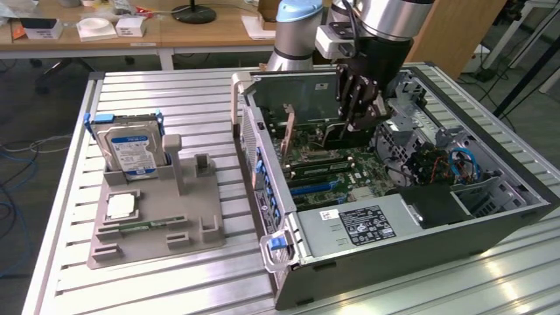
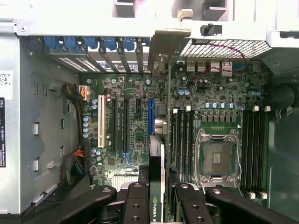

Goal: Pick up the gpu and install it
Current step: 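Insert the gpu into the slot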

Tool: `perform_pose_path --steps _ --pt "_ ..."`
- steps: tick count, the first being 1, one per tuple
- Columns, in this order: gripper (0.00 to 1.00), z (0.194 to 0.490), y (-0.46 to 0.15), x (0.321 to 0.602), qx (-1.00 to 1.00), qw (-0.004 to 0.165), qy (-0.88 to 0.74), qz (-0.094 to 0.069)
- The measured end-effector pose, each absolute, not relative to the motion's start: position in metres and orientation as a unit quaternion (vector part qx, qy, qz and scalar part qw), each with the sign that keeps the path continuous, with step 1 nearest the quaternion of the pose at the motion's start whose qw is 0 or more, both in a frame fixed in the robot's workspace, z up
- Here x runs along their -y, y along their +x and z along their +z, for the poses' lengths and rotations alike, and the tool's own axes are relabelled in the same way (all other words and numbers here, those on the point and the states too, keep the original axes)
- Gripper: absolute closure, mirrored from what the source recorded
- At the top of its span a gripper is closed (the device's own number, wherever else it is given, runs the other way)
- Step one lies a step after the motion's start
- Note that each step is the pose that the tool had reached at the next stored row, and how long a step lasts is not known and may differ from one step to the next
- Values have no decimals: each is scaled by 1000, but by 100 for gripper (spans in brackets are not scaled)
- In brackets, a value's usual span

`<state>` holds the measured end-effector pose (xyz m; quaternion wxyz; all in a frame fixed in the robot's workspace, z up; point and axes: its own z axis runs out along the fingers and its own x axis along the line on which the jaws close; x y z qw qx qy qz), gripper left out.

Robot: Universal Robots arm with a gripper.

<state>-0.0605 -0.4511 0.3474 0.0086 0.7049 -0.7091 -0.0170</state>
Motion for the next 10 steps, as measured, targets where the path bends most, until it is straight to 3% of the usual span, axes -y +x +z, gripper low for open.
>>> perform_pose_path --steps 10 --pt "74 343 -60 451 709 9 705 -17"
